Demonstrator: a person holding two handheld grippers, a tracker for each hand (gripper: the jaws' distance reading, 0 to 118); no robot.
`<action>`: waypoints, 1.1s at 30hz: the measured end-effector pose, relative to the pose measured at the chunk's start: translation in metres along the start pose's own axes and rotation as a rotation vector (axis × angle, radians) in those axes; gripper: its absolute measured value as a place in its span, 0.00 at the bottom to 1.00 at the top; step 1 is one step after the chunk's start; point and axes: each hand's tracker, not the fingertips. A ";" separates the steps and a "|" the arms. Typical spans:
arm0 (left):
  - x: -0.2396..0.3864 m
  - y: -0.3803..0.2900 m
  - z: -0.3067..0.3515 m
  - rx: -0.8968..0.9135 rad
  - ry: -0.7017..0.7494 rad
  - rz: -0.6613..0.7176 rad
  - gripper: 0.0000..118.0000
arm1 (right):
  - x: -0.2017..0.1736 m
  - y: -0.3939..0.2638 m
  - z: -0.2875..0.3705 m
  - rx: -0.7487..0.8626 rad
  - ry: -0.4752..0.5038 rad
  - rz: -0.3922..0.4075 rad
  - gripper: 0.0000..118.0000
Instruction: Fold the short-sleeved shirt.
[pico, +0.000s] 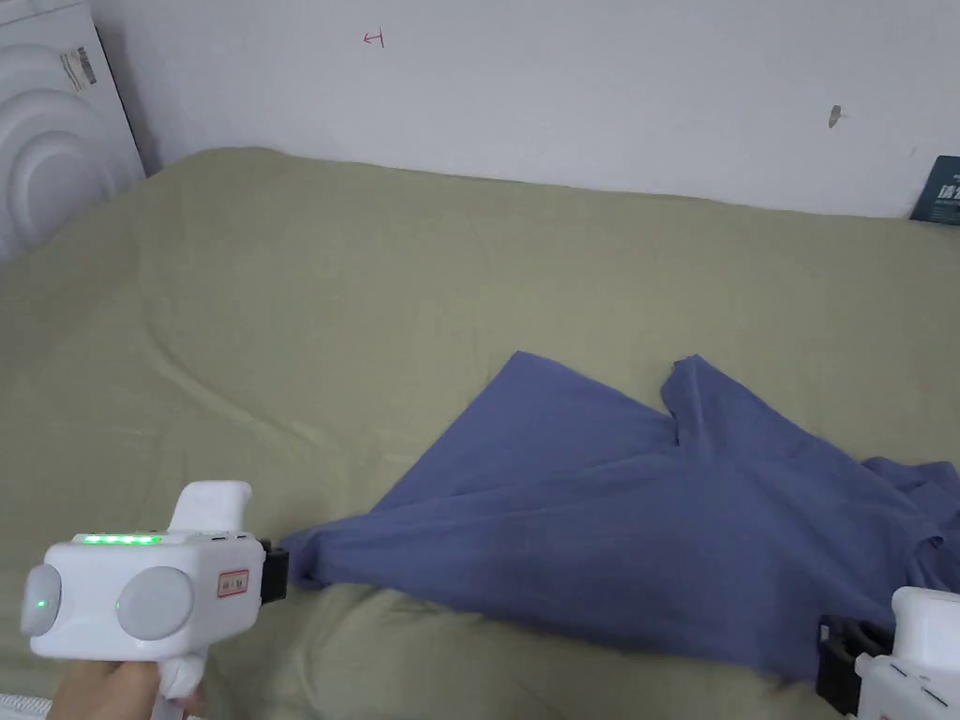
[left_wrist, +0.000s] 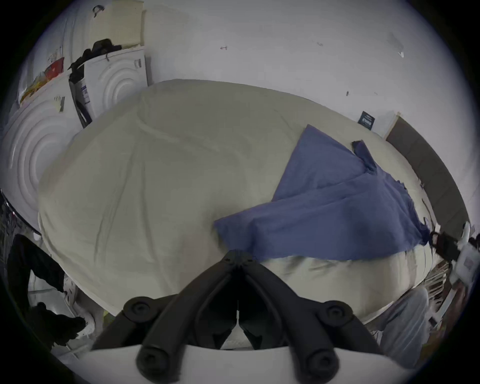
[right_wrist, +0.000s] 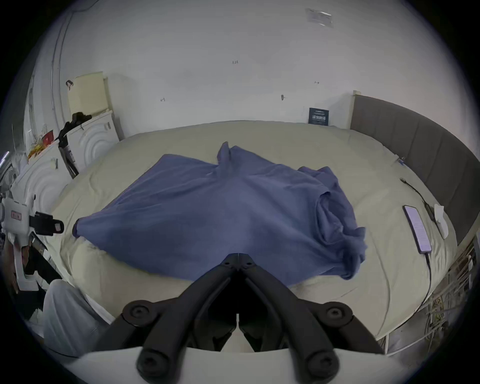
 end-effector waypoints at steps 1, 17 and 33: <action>-0.004 0.006 -0.003 0.001 -0.006 -0.003 0.00 | -0.002 -0.001 -0.001 -0.003 0.004 0.005 0.00; 0.031 0.019 -0.061 -0.143 -0.005 -0.124 0.04 | 0.006 0.015 -0.022 -0.042 0.016 0.028 0.00; 0.024 0.018 -0.059 -0.093 -0.037 -0.058 0.04 | 0.087 0.198 -0.226 -0.192 -0.043 0.077 0.00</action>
